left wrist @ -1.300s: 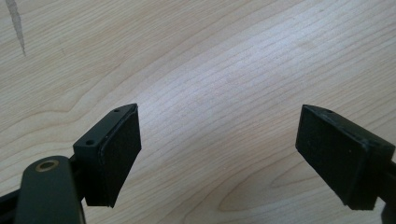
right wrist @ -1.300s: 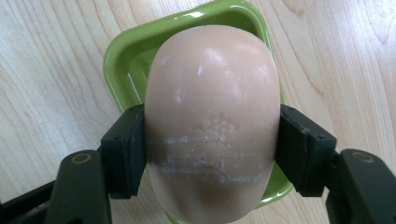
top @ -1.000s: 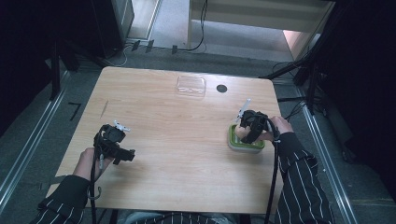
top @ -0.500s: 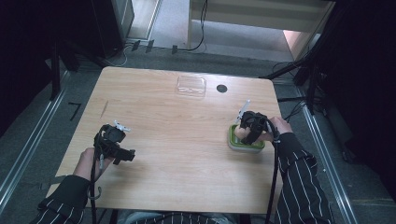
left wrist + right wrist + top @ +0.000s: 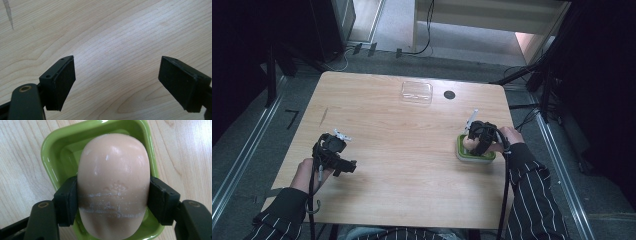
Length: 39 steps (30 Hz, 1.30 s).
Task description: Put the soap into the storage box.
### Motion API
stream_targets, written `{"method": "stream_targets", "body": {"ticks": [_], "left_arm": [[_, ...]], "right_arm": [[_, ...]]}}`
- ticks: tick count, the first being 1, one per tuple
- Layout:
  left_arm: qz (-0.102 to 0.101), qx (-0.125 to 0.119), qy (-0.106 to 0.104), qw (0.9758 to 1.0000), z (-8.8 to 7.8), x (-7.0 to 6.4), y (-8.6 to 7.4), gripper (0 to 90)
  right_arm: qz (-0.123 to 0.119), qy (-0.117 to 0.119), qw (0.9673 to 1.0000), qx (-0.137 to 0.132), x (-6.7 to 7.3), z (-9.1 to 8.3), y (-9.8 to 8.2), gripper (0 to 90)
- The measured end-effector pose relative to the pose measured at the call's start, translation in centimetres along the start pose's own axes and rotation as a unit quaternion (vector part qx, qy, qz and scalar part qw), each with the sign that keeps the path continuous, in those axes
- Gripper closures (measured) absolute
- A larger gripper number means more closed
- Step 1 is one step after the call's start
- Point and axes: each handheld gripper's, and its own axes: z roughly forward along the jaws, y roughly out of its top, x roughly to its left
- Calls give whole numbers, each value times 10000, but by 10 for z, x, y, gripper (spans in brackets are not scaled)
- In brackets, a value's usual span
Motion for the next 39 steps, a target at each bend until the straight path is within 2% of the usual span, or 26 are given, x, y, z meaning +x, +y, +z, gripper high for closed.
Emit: {"method": "stream_targets", "body": {"ticks": [6, 18, 20, 24, 33, 39], "left_arm": [[4, 9, -10, 10000, 0, 0, 0, 147], [5, 11, -13, 10000, 0, 0, 0, 147], [2, 7, -9, 10000, 0, 0, 0, 147], [7, 8, -10, 10000, 0, 0, 0, 148], [4, 7, -3, 10000, 0, 0, 0, 147], [-13, 3, 4, 10000, -1, 0, 0, 147]], "right_arm": [[-6, -15, 9999, 120, 0, 4, 0, 330], [33, -41, 9999, 99, -1, 5, 0, 320], [66, -118, 9998, 122, 0, 4, 0, 294], [62, -141, 9997, 163, -1, 4, 1, 304], [196, -87, 9997, 143, -1, 4, -1, 296], [326, -70, 9994, 99, -3, 0, -2, 246]]}}
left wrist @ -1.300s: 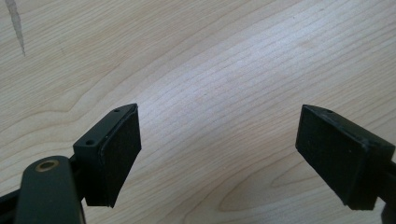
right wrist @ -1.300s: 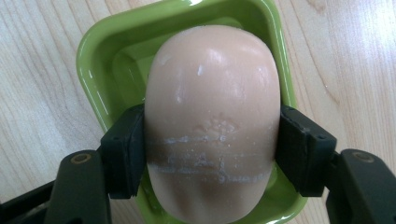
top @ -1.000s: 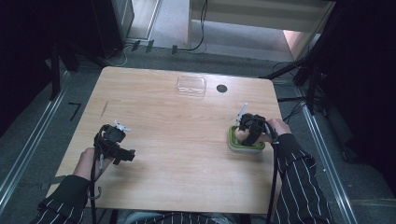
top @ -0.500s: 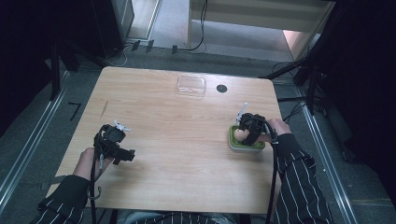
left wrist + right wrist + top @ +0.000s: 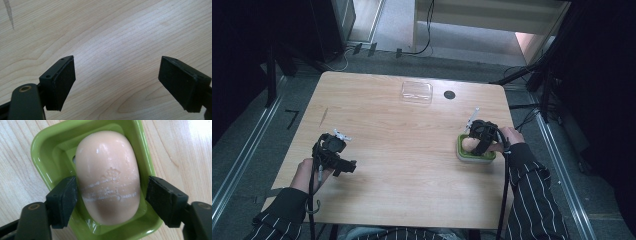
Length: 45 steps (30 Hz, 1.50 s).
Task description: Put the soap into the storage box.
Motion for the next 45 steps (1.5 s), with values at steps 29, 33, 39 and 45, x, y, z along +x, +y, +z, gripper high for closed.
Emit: {"method": "stream_targets", "body": {"ticks": [29, 33, 39, 45], "left_arm": [[17, -12, -16, 10000, 0, 0, 1, 147], [22, -17, -14, 10000, 0, 0, 1, 147], [22, -16, -17, 10000, 0, 0, 1, 148], [3, -28, -13, 10000, 0, 0, 0, 147]], "right_arm": [[742, 17, 9933, -883, 36, -39, 17, 46], [733, 31, 9929, -937, 45, -40, 20, 46], [741, -48, 9924, -981, 58, -42, 24, 42], [740, -31, 9918, -1040, 75, -46, 26, 40]]}}
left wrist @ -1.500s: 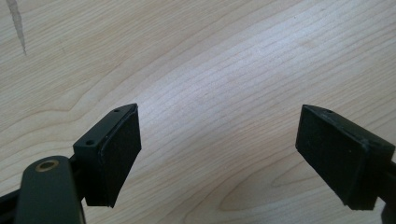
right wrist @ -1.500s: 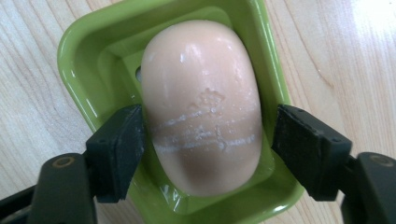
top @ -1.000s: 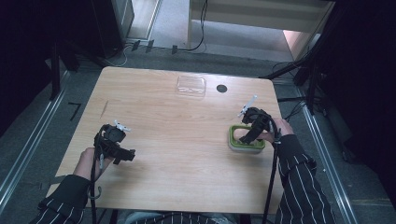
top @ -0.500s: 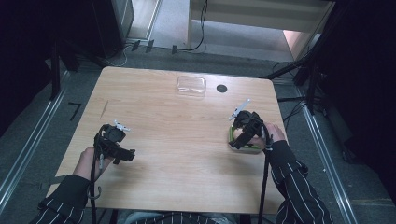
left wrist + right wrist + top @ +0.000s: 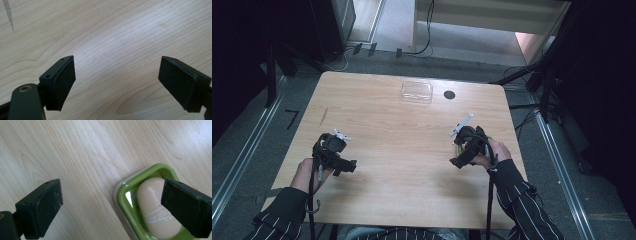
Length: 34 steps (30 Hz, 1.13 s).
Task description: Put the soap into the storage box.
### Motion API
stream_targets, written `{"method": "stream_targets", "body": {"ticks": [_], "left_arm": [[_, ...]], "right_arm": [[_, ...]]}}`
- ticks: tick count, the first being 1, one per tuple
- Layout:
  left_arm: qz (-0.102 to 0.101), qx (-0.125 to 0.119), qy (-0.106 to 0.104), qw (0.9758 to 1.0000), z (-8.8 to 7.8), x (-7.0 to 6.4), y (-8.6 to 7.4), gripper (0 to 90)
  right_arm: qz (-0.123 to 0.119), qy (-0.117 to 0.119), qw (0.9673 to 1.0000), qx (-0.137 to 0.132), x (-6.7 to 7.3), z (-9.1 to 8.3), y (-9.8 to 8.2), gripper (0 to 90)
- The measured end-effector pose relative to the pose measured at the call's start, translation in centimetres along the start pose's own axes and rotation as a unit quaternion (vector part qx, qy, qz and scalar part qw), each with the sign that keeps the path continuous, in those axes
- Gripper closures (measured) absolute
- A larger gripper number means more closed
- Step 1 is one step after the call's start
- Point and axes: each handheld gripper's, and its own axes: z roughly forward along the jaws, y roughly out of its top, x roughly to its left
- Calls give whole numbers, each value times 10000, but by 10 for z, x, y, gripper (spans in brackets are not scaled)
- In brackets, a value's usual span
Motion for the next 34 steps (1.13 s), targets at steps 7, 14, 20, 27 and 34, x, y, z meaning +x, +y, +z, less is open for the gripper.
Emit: {"method": "stream_targets", "body": {"ticks": [7, 14, 20, 27, 34], "left_arm": [[19, 18, -13, 10000, -1, 0, 0, 147], [5, 6, 0, 10000, 0, 0, 0, 147], [13, 10, -9, 10000, 0, 0, 0, 147], [26, 15, -11, 10000, 0, 0, 0, 148], [31, 42, -5, 10000, 1, 0, 1, 147]], "right_arm": [[2, 6, 10000, 1, 20, 0, -7, 40], [-71, 54, 9999, 59, 35, 3, -12, 40], [-119, 73, 9999, 52, 52, 3, -19, 39], [-209, 147, 9996, 155, 65, 5, -29, 40], [-364, 168, 9991, 162, 65, 9, -29, 40]]}}
